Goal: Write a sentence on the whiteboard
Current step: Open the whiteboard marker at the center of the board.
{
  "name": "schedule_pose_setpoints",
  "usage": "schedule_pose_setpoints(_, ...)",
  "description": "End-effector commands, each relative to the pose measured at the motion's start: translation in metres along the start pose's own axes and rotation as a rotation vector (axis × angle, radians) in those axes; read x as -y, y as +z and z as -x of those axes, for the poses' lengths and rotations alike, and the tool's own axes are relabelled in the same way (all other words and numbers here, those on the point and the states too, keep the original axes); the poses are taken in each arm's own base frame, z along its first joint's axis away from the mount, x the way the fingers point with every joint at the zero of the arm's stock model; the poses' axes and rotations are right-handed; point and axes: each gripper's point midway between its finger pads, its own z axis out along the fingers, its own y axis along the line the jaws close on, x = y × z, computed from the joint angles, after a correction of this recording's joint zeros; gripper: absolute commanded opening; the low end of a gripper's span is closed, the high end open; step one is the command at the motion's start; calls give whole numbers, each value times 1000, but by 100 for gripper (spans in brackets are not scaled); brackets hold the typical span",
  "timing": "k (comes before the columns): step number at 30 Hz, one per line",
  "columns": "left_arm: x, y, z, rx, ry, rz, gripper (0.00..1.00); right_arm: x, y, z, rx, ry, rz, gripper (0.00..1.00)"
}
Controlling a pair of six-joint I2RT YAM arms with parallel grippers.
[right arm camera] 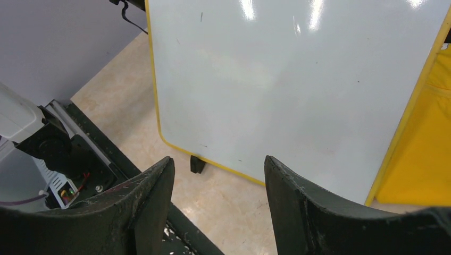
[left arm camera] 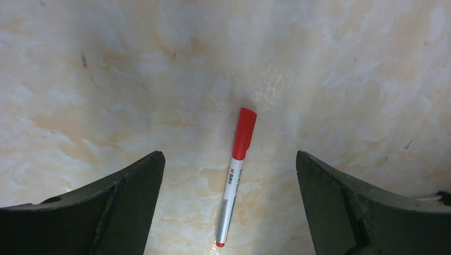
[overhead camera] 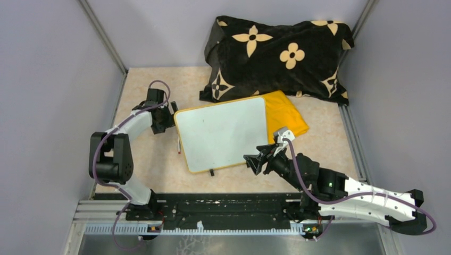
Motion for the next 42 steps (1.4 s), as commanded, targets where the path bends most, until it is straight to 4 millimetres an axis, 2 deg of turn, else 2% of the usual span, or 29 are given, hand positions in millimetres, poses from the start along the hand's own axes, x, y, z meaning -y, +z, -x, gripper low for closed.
schedule_pose_setpoints(1,19,3,-15,-61,71,-66,99,0,-1,15,42,0,-11,62)
schedule_pose_setpoints(15,21,17,-39,-126,120,-40,99,4,-1,12,35,9,-33,61)
schedule_pose_setpoints(27,18,22,-47,-152,129,-26,96,6,-2,12,29,16,-48,61)
schedule_pose_setpoints(35,9,27,-48,-147,151,32,92,5,0,13,29,11,-48,61)
schedule_pose_setpoints(42,-20,28,-46,-143,186,195,87,5,1,16,33,-6,-50,61)
